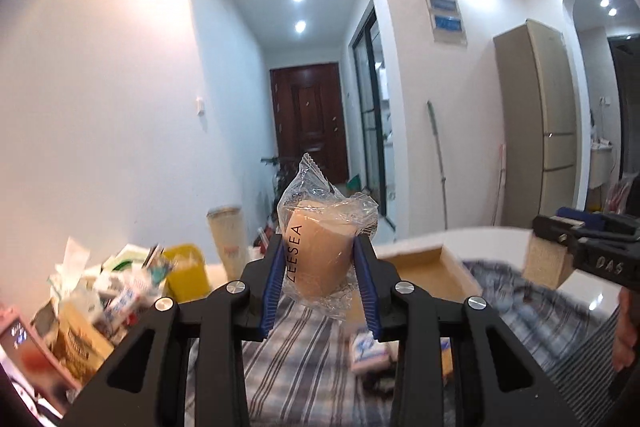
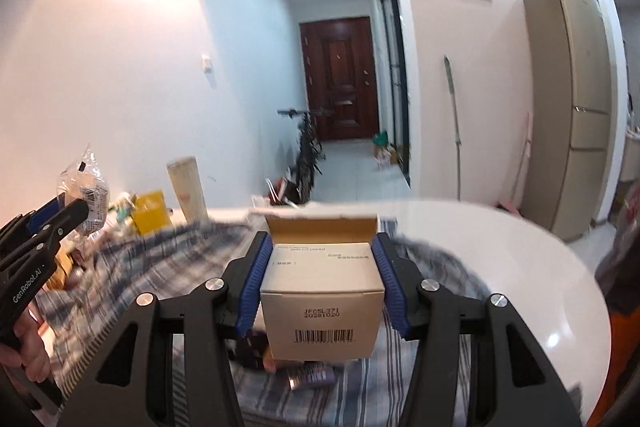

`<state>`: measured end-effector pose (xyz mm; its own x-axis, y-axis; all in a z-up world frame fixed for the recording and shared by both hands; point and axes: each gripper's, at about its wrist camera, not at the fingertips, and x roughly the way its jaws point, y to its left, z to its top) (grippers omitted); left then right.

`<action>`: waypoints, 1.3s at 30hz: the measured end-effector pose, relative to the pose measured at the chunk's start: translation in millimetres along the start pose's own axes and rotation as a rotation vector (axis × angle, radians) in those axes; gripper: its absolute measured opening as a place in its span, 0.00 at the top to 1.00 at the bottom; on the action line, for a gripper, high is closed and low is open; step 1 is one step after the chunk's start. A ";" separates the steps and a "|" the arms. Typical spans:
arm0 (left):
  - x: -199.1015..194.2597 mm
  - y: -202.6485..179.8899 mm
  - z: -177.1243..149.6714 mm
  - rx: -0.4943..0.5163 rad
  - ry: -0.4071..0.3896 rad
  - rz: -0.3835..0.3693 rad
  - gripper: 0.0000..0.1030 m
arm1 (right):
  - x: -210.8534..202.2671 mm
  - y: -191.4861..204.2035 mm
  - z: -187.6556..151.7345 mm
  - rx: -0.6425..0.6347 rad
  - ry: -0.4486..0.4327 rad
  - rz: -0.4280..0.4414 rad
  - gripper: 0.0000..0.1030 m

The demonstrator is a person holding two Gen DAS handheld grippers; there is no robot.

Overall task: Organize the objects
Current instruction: 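Lift the sponge with the left tool while the right tool grasps the cream box, then lower sponge and cream box into the cardboard box and open both tools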

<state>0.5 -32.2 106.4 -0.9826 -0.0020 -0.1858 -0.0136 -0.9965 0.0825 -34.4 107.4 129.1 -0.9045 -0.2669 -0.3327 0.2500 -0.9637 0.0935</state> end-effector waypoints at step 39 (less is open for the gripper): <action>270.1 -36.0 -10.2 -0.122 0.435 -0.203 0.65 | 184.4 -32.3 39.3 -0.003 0.168 -0.094 0.51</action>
<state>-262.5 2.3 43.3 -0.7935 0.1844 -0.5800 -0.1493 -0.9828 -0.1082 -222.9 89.3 101.7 -0.8533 -0.1720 -0.4922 0.1686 -0.9843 0.0516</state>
